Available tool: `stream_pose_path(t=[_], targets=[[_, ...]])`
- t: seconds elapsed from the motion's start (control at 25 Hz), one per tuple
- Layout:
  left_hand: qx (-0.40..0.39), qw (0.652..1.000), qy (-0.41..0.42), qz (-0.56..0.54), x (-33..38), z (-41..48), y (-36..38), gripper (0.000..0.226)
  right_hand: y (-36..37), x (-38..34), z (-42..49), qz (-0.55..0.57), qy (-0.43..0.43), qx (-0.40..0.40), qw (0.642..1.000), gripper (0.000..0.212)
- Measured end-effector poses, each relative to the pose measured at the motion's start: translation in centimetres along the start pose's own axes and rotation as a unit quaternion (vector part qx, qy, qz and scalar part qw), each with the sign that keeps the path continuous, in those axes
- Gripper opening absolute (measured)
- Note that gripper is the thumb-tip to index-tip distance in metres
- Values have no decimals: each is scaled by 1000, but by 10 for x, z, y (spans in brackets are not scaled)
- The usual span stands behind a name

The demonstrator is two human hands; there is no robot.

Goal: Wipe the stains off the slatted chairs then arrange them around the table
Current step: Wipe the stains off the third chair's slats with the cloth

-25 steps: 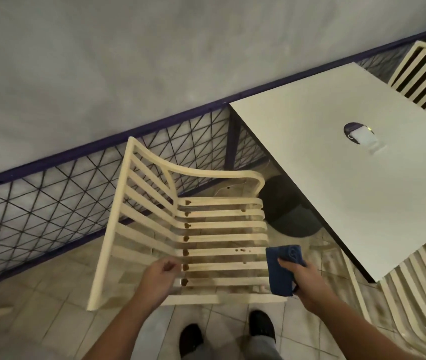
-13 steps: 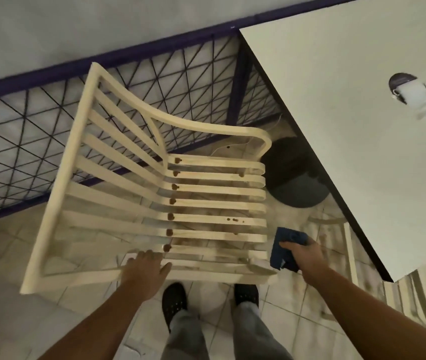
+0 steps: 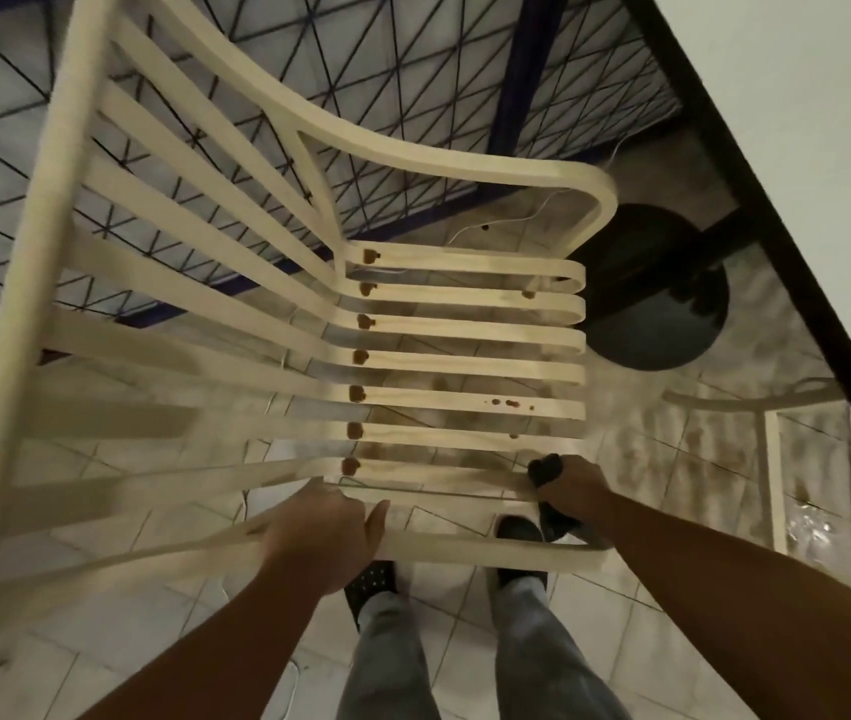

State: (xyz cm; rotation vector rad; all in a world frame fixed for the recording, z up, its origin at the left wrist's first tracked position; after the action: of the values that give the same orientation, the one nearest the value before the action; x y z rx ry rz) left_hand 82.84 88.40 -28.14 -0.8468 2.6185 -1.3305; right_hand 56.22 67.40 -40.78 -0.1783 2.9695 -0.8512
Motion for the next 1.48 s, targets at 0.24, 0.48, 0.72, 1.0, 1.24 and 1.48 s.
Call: stream_pose_path(t=[0.24, 0.48, 0.72, 1.0, 1.24, 1.48], targets=[[-38, 999, 11, -9, -2, 5, 8, 73, 54, -45, 20, 88, 35, 32, 995, 36], [-49, 998, -2, -41, -4, 5, 7, 63, 69, -76, 25, -32, -64, -4, 997, 15], [-48, 998, 2, -52, -2, 4, 5, 62, 95, -139, 25, -66, -135, -35, 988, 9], [-100, 995, 3, -22, 1, 8, 4, 56, 127, -231, 7, -59, -238, -58, 968, 21], [-97, 995, 8, -30, -1, 7, 9, 59, 135, -241, 0, 66, -245, -115, 961, 29], [-82, 996, 8, -44, -1, 4, 5, 67, 90, -128, 22, 15, -137, -55, 989, 11]])
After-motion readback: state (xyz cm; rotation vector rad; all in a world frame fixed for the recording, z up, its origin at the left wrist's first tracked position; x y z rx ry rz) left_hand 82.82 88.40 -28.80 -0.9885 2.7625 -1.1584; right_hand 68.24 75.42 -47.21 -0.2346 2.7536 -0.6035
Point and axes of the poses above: each hand's wrist, its own z-axis towards the middle knuckle, its own y-axis out of the palm, x = y × z, the point moved 6 cm from there along z, towards the middle knuckle, and after that the axes turned 9 degrees about -z, right-handed, at the moved point
